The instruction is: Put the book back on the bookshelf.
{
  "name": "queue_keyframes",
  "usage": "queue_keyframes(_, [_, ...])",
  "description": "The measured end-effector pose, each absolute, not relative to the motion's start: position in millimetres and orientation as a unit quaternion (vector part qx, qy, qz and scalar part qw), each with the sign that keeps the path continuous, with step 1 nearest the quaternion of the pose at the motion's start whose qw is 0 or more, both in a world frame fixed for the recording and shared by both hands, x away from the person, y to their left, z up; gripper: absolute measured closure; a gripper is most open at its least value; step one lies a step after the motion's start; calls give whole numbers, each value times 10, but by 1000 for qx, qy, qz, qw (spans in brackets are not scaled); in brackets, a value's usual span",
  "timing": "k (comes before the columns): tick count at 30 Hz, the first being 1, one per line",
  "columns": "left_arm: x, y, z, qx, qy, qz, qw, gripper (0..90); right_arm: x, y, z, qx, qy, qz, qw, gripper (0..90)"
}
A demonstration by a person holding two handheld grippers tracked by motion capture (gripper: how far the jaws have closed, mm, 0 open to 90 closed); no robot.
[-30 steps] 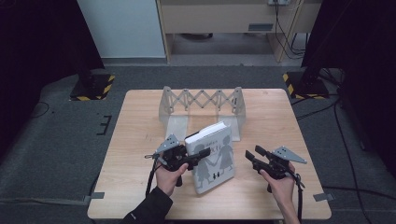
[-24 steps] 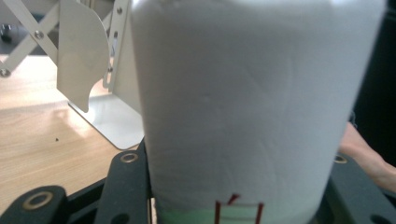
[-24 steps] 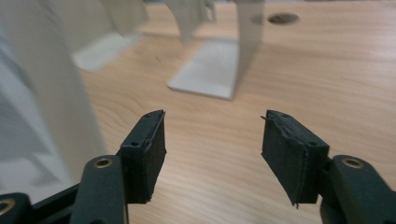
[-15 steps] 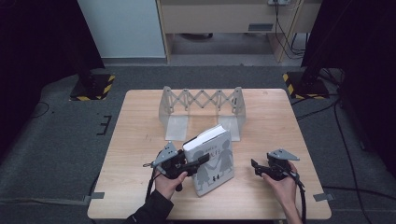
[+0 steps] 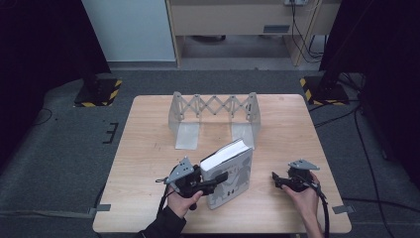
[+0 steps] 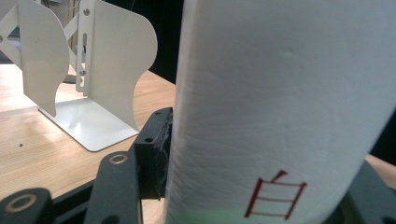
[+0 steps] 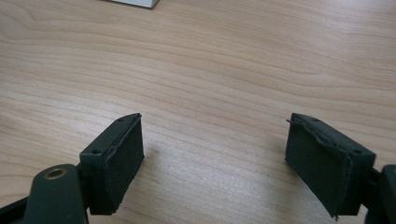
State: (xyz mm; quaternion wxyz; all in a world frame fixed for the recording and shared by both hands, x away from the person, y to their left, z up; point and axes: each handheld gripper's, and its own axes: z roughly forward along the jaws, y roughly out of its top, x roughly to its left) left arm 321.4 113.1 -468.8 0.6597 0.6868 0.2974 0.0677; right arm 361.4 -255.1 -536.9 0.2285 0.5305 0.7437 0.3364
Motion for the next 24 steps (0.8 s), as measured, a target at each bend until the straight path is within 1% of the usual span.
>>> queue_keyframes(5, [3210, 1127, -4667, 692, 296, 79, 653, 431, 3623, -2563, -5374, 531, 745, 332, 229, 184])
queue_keyframes(10, [3204, 1136, -4560, 696, 294, 92, 649, 424, 3626, -2552, -5375, 530, 749, 327, 227, 171])
queue_keyframes(11, [3208, 1131, -4503, 703, 293, 101, 640, 422, 3630, -2549, -5378, 529, 750, 325, 229, 155])
queue_keyframes(14, [3218, 1114, -4448, 712, 290, 112, 629, 420, 3633, -2550, -5380, 529, 750, 325, 229, 153])
queue_keyframes(21, [3298, 1071, -4240, 727, 287, 99, 616, 425, 3637, -2552, -5383, 531, 748, 324, 230, 136])
queue_keyframes(24, [3325, 1044, -4188, 737, 285, 103, 605, 425, 3638, -2550, -5382, 535, 746, 323, 227, 131])
